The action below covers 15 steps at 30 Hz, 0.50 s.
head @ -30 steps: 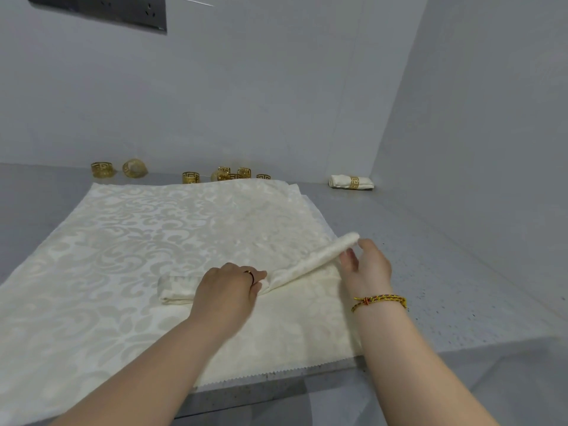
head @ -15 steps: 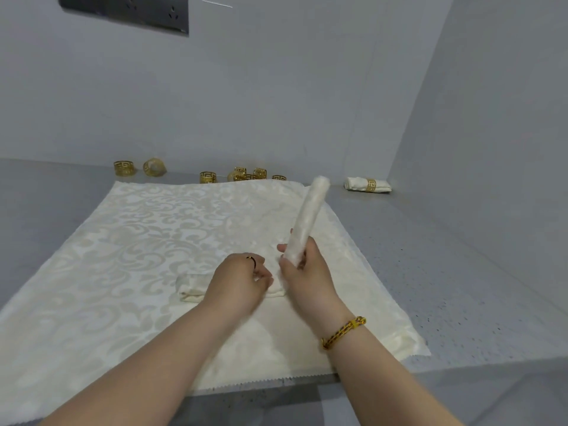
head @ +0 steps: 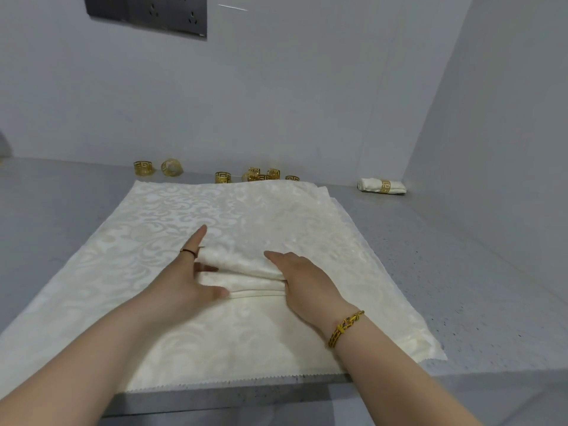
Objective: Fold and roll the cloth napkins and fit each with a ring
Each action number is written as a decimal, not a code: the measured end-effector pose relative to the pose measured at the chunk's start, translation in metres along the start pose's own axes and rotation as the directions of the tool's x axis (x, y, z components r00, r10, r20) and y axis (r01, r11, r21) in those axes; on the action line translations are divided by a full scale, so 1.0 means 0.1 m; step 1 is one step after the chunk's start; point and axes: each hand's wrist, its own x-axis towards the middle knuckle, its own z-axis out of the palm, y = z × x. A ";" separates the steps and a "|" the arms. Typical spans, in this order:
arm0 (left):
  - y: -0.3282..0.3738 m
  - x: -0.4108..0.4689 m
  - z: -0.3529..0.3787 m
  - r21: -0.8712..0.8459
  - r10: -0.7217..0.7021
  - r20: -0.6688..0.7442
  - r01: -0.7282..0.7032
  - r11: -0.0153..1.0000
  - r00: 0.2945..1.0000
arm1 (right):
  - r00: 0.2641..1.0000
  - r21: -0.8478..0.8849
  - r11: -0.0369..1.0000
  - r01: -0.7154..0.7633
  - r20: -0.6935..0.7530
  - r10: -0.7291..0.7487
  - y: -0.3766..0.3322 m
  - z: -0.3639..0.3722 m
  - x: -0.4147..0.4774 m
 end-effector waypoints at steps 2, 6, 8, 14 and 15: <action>-0.11 -0.02 -0.13 -0.102 0.002 0.052 0.004 0.995 0.999 | 0.999 -0.106 0.994 0.036 0.029 -0.033 -0.01 0.00 0.01; -0.08 -0.05 -0.25 -0.035 0.202 0.004 -0.201 0.979 0.979 | 0.995 -0.287 0.954 0.088 0.063 -0.073 -0.03 0.02 0.06; 0.09 -0.07 -0.15 0.212 0.339 -0.032 -0.325 0.922 0.940 | 0.995 -0.357 0.929 0.093 0.068 -0.073 -0.04 0.05 0.08; 0.20 0.03 0.36 0.703 0.383 0.159 -0.377 0.603 0.910 | 0.991 -0.282 0.952 0.115 -0.030 -0.129 0.00 0.08 0.08; 0.18 0.03 0.41 0.717 0.370 0.184 -0.382 0.584 0.911 | 0.993 -0.249 0.962 0.112 -0.011 -0.119 0.01 0.07 0.07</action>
